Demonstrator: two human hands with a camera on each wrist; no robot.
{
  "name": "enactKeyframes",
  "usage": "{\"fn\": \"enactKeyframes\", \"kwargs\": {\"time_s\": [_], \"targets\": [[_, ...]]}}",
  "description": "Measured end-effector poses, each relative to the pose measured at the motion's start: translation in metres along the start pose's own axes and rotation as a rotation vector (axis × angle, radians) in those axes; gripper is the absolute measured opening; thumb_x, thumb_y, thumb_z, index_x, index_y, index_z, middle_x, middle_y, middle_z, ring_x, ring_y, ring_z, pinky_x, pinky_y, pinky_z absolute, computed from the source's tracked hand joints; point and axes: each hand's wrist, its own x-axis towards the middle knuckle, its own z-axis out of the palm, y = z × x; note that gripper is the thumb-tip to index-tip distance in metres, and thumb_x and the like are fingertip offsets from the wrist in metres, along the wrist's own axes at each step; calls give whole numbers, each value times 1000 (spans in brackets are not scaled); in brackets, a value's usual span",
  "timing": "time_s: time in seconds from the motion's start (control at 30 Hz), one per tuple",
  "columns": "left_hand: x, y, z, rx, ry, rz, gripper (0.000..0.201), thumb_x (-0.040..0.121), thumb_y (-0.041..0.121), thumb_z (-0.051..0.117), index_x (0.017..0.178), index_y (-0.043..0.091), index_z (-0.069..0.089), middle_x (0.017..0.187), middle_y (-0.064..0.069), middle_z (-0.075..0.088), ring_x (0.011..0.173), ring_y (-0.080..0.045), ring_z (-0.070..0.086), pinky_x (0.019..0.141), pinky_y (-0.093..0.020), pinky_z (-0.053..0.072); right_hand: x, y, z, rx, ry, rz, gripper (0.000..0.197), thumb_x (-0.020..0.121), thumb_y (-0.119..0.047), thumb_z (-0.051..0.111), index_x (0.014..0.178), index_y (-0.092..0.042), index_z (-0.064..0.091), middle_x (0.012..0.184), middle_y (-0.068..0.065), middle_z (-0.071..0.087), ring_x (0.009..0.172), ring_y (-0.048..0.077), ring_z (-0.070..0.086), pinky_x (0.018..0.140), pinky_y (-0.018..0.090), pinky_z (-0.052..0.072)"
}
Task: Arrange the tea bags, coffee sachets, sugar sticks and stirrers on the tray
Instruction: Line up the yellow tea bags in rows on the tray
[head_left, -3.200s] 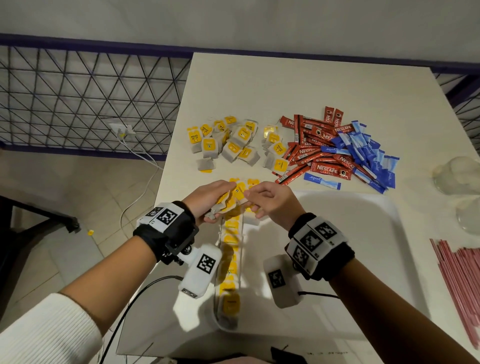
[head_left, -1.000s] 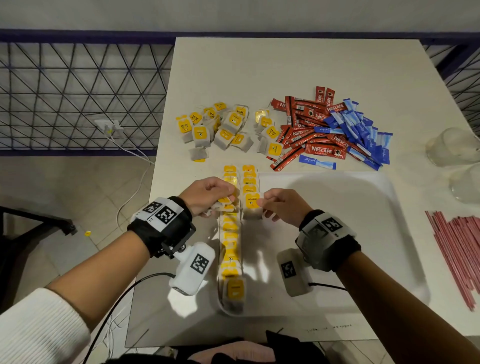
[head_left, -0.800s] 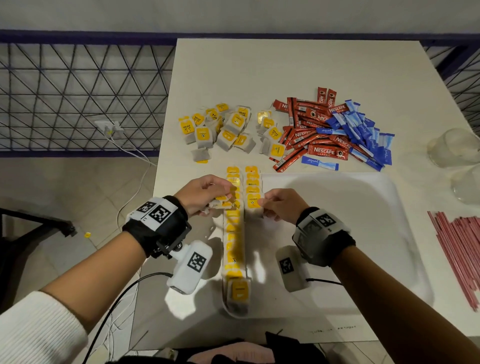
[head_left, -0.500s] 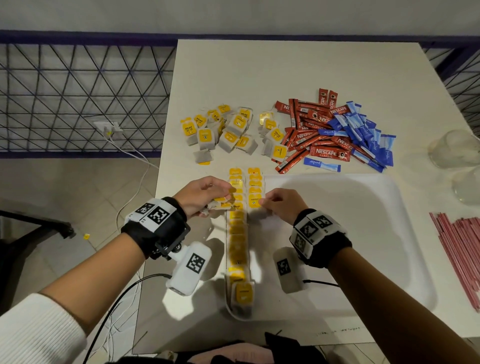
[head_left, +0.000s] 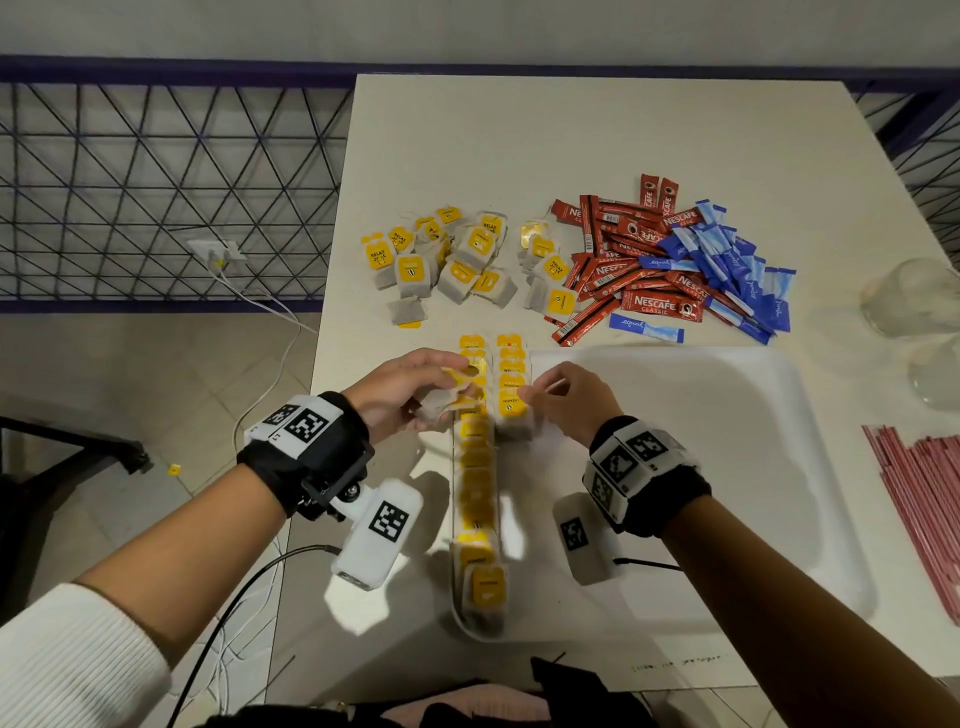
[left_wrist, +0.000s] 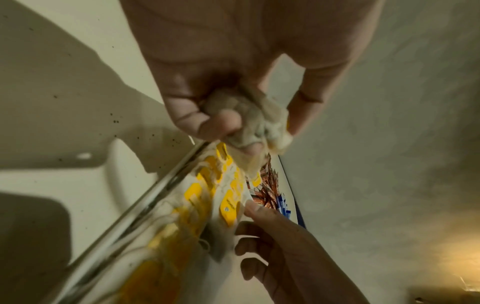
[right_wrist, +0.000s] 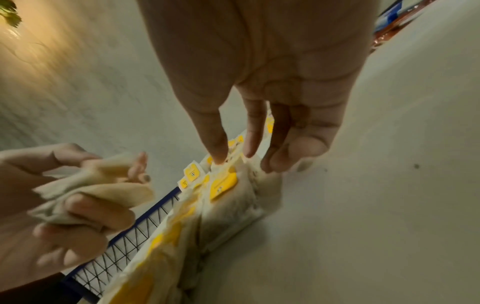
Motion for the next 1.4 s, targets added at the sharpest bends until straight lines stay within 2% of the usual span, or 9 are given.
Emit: {"fn": "enactKeyframes", "kwargs": {"time_s": [0.13, 0.3, 0.47, 0.6, 0.77, 0.9, 1.03, 1.23, 1.4], "targets": [[0, -2, 1, -2, -46, 68, 37, 89, -12, 42, 96, 21, 59, 67, -5, 57, 46, -7, 54, 42, -16, 42, -7, -16, -6, 62, 4, -88, 19, 89, -33, 55, 79, -17, 54, 77, -3, 57, 82, 16, 52, 77, 28, 40], [4, -5, 6, 3, -123, 141, 42, 86, -15, 46, 106, 21, 55, 56, 4, 64, 47, -5, 56, 45, -15, 44, -20, -31, -9, 259, -233, -65, 30, 92, -40, 49, 85, -14, 62, 73, -3, 59, 68, 14, 52, 56, 21, 39], [9, -10, 18, 68, -124, 156, 47, 85, -13, 50, 112, 26, 49, 52, 6, 61, 47, -4, 56, 48, -15, 48, -21, -31, -11, 292, -201, -97, 15, 89, -26, 58, 97, -13, 58, 72, -6, 57, 63, 8, 50, 51, 15, 39], [9, -12, 26, 107, -128, 149, 35, 86, -10, 52, 102, 22, 51, 57, 8, 66, 49, 0, 59, 47, -13, 46, -22, -27, -20, 350, -165, -102, 10, 89, -18, 59, 79, -20, 58, 61, -5, 54, 59, 8, 48, 55, 19, 38], [7, -14, 31, 123, -51, 132, 20, 90, -1, 52, 86, 19, 53, 49, 12, 61, 49, 4, 57, 50, -12, 46, -22, -23, -32, 422, -174, -83, 9, 89, -16, 57, 94, -9, 58, 64, 2, 54, 62, 10, 51, 58, 20, 42], [3, -17, 26, 92, 37, 140, 19, 92, 5, 50, 88, 20, 60, 64, 8, 70, 64, -4, 63, 59, -20, 47, -20, -20, -40, 471, -215, -69, 5, 88, -12, 58, 83, -13, 58, 60, 3, 55, 62, 14, 53, 58, 23, 42], [-5, -18, 17, 68, 125, 186, 20, 93, 6, 47, 88, 21, 60, 64, 9, 71, 61, 1, 64, 50, -13, 46, -19, -17, -43, 353, -308, -83, 15, 87, -9, 58, 72, -14, 56, 60, 5, 53, 61, 15, 51, 56, 22, 40], [-10, -21, 8, 137, 173, 240, 35, 90, -7, 48, 91, 26, 58, 72, 13, 69, 62, 3, 58, 51, -10, 44, -19, -8, -32, 44, -510, -124, 19, 87, -9, 59, 69, -14, 54, 58, 1, 53, 46, 3, 50, 46, 14, 38], [-11, -24, 6, 169, 164, 265, 42, 86, -13, 51, 96, 28, 55, 93, 5, 62, 53, 5, 55, 52, -9, 44, -10, -2, -18, -75, -423, -123, 23, 86, -16, 59, 64, -19, 55, 62, -2, 56, 56, 7, 48, 43, 6, 35]]}}
